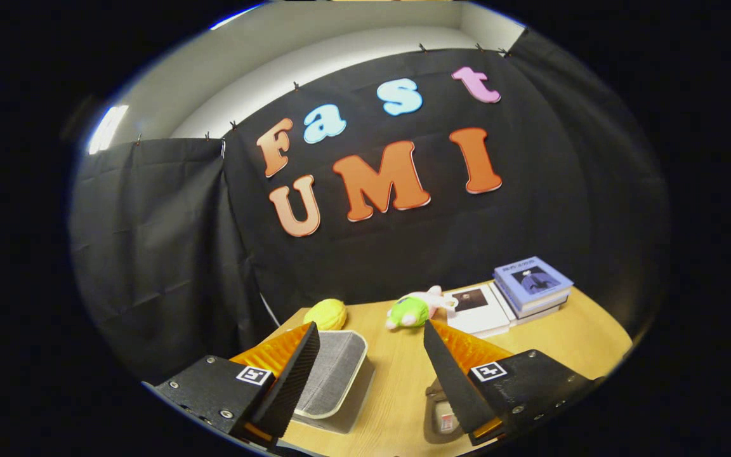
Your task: Open the storage box then place both shoes into the box .Put the left shoe in first, then the right shoe, with the right side of both shoes facing outward in a uniform manner.
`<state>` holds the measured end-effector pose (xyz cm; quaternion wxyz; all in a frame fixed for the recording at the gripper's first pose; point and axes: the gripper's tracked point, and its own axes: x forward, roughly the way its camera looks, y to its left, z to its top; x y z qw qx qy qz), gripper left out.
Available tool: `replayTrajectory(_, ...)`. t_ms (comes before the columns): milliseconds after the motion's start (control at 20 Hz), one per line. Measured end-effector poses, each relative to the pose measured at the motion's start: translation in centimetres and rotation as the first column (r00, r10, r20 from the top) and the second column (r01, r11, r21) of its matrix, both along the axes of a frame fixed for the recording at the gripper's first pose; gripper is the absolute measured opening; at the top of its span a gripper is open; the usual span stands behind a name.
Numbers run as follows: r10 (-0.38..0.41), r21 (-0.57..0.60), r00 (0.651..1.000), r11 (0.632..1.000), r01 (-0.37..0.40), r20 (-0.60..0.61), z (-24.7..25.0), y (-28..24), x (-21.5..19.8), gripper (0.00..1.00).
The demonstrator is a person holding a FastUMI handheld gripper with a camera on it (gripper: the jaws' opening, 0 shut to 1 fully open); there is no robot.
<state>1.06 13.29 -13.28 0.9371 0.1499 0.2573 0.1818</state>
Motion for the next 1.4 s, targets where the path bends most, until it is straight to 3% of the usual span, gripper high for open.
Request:
replayTrajectory(300,0.154,0.115,0.959,0.985,-0.13,-0.236,-7.2,4.8,-1.4,0.97)
replayTrajectory(600,0.237,0.239,0.901,0.959,-0.156,-0.362,-12.4,8.4,-1.1,0.96)
replayTrajectory(700,0.271,0.296,0.875,0.942,-0.157,-0.4,-13.6,9.5,-1.2,0.96)
replayTrajectory(900,0.261,0.34,0.859,0.934,-0.109,-0.441,-15.9,10.5,-0.7,0.96)
replayTrajectory(1250,0.331,0.503,0.81,0.863,-0.053,-0.484,-17.2,13.1,-1.0,0.95)
replayTrajectory(1400,0.327,0.523,0.807,0.852,-0.026,-0.492,-16.8,12.8,-0.9,0.86)
